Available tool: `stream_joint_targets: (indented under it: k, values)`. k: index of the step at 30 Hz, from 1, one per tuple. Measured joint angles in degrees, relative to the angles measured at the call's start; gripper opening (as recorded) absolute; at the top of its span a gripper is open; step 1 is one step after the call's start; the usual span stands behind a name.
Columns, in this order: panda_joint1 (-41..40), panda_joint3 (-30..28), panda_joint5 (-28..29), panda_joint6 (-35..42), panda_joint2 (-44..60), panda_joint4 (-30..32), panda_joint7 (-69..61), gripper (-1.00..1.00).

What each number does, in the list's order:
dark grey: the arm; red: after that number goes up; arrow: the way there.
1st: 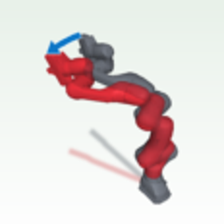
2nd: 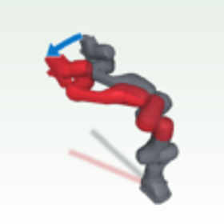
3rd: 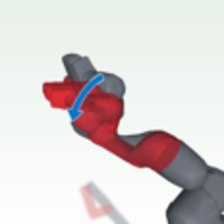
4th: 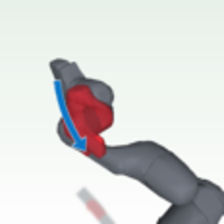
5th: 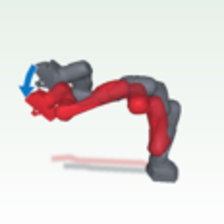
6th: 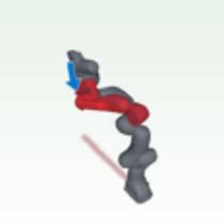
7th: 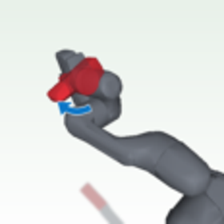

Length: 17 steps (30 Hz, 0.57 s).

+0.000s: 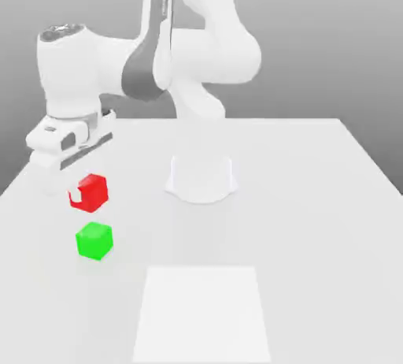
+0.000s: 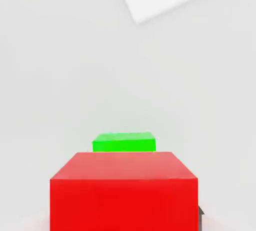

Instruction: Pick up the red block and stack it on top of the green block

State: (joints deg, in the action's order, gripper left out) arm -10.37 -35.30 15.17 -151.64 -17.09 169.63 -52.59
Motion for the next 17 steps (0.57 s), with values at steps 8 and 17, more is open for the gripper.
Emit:
stream_joint_targets:
  k: [8,17]
  values:
    - [10.91,-5.80,-16.43,-3.77,7.38,-0.61,-11.32,-1.00]
    - [15.56,-7.70,-27.44,-11.89,15.17,-0.67,-18.86,-1.00]
